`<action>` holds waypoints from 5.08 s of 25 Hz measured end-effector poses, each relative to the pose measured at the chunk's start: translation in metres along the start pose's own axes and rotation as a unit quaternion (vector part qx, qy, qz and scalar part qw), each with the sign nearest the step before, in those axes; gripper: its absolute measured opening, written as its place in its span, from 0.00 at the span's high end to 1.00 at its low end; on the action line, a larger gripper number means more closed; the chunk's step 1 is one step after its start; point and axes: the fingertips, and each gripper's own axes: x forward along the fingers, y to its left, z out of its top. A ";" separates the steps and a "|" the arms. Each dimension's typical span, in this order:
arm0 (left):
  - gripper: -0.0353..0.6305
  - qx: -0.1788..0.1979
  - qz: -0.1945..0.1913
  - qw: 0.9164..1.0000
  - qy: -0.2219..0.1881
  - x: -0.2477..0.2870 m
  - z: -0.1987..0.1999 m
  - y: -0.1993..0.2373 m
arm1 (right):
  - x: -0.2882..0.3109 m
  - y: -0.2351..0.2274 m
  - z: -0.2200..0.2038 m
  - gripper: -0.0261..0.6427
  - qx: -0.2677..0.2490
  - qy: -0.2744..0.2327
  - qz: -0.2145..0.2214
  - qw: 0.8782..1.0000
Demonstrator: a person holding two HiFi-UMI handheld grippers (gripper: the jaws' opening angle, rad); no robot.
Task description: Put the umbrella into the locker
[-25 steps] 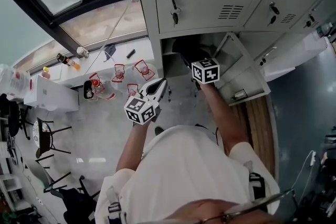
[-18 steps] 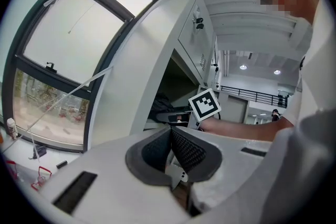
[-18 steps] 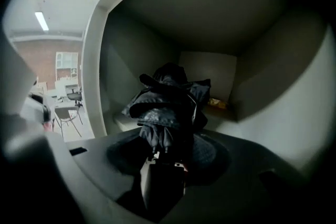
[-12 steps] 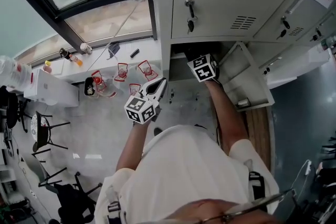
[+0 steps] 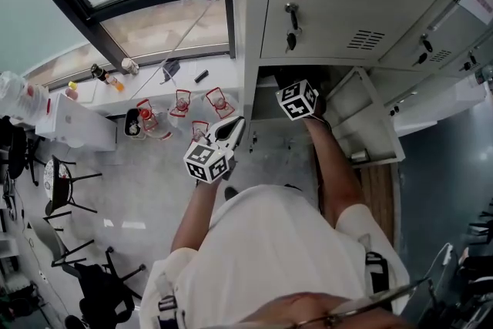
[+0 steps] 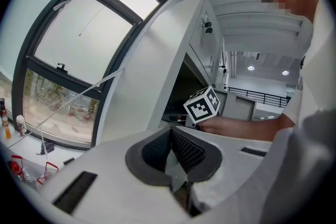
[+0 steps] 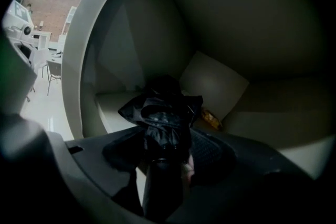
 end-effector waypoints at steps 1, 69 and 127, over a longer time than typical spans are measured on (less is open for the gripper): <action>0.94 0.000 0.000 1.000 0.000 -0.001 0.000 0.000 | -0.001 -0.002 0.002 0.56 -0.003 -0.004 -0.006 1.000; 0.94 0.002 -0.044 0.999 0.026 -0.099 -0.080 -0.185 | -0.310 0.117 -0.070 0.83 0.249 -0.147 0.029 0.957; 0.94 0.024 -0.110 0.994 0.016 -0.162 -0.028 -0.142 | -0.352 0.170 -0.026 0.95 0.296 -0.171 -0.006 0.940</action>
